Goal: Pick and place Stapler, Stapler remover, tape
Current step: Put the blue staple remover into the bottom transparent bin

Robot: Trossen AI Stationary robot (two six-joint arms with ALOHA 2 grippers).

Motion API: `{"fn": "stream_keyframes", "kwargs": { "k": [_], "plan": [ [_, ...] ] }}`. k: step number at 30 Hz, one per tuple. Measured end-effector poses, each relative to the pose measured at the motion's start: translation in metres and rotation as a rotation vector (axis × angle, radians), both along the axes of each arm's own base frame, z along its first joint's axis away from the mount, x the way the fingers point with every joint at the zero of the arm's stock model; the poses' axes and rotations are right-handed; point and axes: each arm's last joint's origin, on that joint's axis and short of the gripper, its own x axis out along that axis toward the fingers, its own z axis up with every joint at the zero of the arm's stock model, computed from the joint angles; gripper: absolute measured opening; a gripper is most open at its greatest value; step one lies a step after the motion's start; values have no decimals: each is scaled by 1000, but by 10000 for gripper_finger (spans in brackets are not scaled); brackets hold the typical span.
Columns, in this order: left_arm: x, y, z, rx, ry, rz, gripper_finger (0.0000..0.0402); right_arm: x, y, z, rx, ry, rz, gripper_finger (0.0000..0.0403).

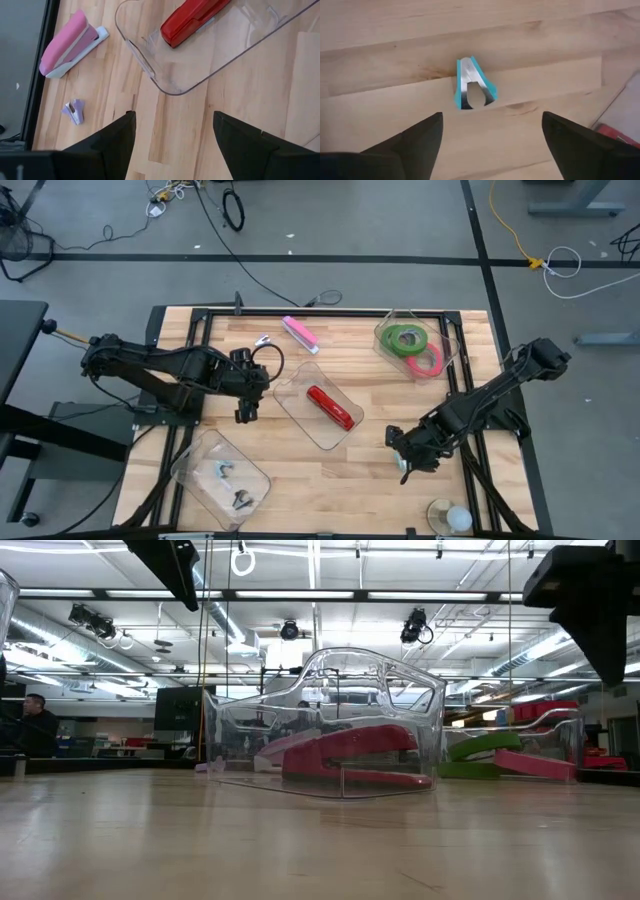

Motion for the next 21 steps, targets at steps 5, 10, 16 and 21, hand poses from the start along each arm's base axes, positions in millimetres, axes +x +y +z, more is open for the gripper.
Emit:
{"fn": "stream_keyframes", "kwargs": {
  "k": [5, 10, 16, 21],
  "plan": [
    [0, 0, 0, -1, 0, 1, 265, 4, 2, -5, -5, 6, 11, 352],
    [0, 0, 0, 0, 0, 1, 265, 12, 8, -16, -1, 20, -10, 357],
    [0, 0, 0, 0, 0, 1, 265, 22, 14, -35, -18, 51, -10, 357],
    [0, 0, 0, -1, 1, 1, 265, 26, 18, -49, -31, 98, -52, 357]
  ]
}}
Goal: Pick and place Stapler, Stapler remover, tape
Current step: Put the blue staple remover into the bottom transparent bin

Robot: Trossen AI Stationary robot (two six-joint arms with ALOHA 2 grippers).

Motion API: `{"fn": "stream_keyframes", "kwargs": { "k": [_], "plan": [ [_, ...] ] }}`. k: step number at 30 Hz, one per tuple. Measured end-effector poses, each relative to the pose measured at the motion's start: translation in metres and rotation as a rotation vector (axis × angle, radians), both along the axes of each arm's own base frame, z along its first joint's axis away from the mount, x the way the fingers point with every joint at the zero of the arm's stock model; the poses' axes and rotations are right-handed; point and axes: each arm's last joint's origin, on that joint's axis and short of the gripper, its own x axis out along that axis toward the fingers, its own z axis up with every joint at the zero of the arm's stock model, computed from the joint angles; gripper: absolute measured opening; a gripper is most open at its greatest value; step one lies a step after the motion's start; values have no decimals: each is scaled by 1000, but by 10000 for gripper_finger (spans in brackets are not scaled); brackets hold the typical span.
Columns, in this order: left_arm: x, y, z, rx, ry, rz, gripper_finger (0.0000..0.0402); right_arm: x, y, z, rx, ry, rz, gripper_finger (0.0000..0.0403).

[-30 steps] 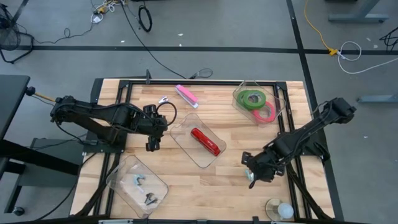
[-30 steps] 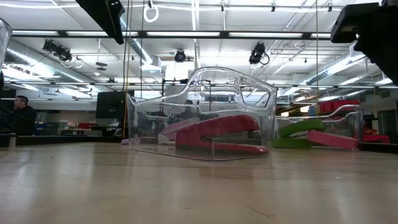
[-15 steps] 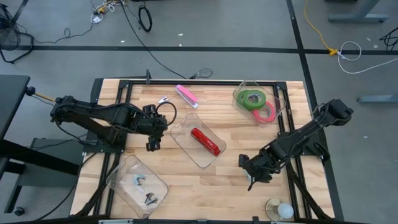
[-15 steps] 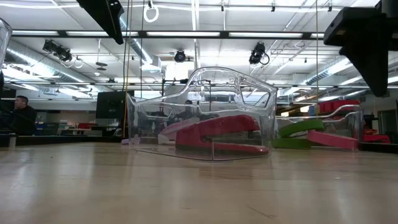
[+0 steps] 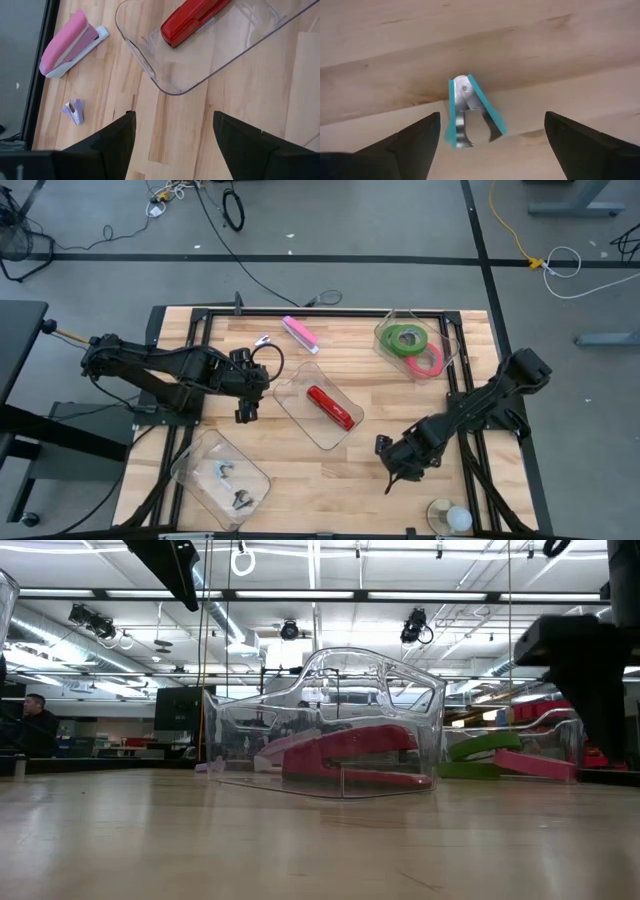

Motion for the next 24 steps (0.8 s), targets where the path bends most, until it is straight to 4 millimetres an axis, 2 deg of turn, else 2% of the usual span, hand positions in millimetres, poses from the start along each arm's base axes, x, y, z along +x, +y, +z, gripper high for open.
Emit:
{"fn": "stream_keyframes", "kwargs": {
  "k": [7, 17, 24],
  "plan": [
    [0, 0, 0, 0, 0, 0, 265, 3, 2, -14, -17, 52, -28, 357],
    [0, 0, 0, 0, 0, 0, 265, 4, 2, -19, -40, 68, -69, 355],
    [0, 0, 0, 0, 0, 0, 265, 3, 1, -19, -48, 77, -83, 314]
  ]
}}
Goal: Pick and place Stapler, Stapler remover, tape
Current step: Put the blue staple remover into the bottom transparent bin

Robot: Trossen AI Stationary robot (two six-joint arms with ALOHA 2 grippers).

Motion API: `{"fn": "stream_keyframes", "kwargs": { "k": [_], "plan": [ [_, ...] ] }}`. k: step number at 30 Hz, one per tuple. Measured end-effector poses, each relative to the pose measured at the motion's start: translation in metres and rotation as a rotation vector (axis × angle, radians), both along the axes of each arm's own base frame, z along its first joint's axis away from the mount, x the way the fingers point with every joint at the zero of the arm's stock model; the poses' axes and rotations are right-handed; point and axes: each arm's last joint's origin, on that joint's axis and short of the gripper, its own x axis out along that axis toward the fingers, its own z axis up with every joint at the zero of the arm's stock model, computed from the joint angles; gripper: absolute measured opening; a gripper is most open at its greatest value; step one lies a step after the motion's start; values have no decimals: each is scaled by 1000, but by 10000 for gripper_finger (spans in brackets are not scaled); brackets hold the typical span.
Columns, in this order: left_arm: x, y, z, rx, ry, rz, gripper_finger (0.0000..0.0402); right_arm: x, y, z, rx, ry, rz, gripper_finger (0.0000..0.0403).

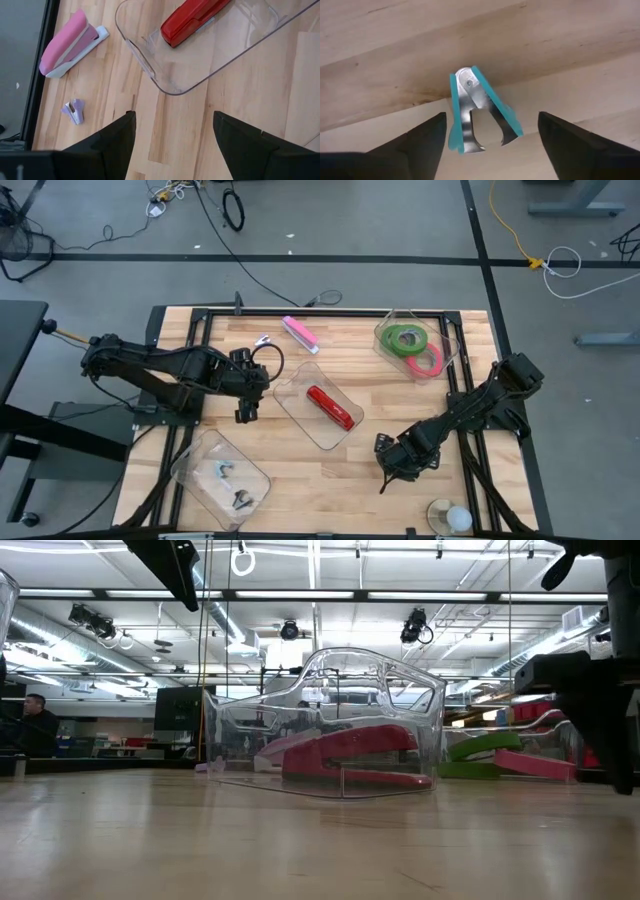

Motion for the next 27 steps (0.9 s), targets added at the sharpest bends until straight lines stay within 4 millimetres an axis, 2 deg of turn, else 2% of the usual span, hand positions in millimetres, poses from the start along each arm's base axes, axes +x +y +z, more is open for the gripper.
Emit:
{"fn": "stream_keyframes", "kwargs": {
  "k": [12, 22, 27],
  "plan": [
    [0, 0, 0, 0, 0, 0, 265, 0, 0, 0, -3, 4, 0, 214],
    [0, 0, 0, 0, 0, 0, 265, -2, -1, 0, -15, 24, 0, 178],
    [0, 0, 0, 0, 0, 0, 265, -3, -2, 0, -20, 37, -54, 162]
  ]
}}
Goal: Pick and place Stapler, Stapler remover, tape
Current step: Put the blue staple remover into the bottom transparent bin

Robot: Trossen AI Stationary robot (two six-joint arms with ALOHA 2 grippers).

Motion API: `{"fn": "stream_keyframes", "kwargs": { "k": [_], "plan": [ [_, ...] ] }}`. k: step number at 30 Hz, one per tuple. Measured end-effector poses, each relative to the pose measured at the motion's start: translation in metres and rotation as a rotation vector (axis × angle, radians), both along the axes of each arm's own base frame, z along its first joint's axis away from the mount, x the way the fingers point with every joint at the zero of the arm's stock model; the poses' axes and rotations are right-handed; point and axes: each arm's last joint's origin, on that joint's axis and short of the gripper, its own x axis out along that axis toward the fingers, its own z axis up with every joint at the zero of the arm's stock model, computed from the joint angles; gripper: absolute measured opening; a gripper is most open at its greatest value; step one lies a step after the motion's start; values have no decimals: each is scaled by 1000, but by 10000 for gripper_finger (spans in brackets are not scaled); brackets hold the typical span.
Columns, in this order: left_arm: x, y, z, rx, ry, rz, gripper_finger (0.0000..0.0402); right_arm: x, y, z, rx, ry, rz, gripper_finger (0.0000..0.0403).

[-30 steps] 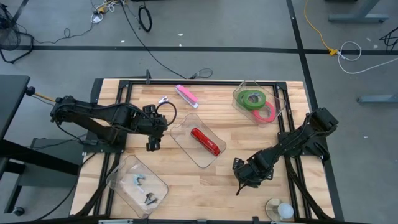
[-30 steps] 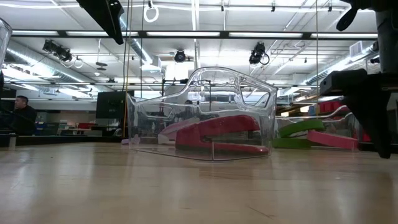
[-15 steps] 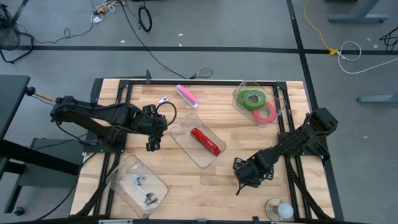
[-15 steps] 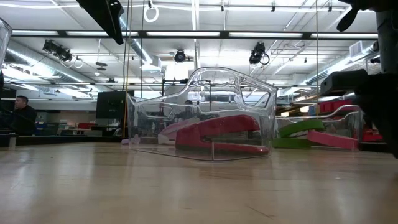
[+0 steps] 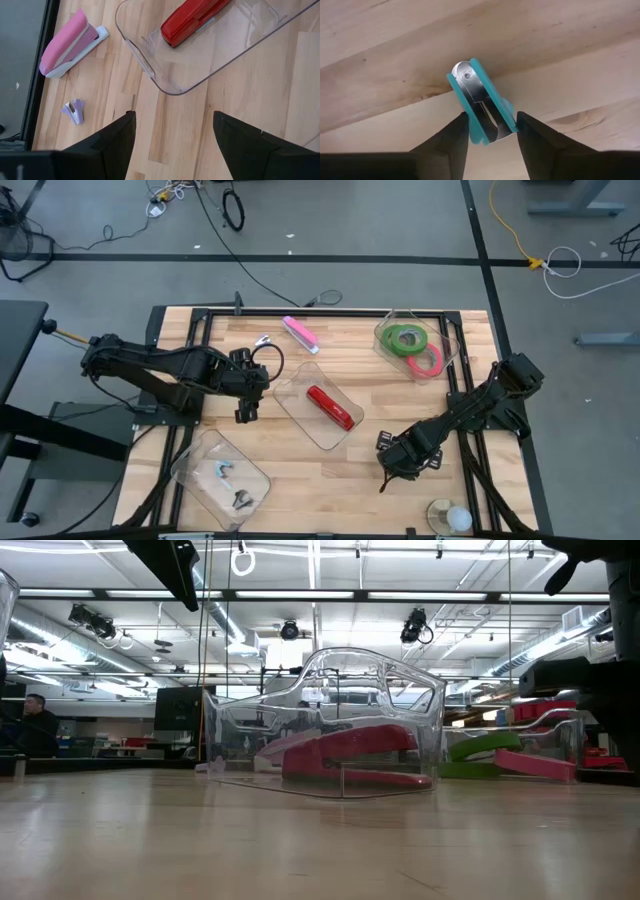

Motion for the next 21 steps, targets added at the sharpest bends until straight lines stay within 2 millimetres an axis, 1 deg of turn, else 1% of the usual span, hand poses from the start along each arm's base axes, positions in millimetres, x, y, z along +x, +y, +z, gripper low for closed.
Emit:
{"fn": "stream_keyframes", "kwargs": {
  "k": [9, 21],
  "plan": [
    [0, 0, 0, 0, 0, 0, 265, 0, 0, 0, 0, -1, 2, 133],
    [0, 0, 0, 0, 0, 0, 265, 0, 0, 3, 7, -13, -1, 129]
  ]
}}
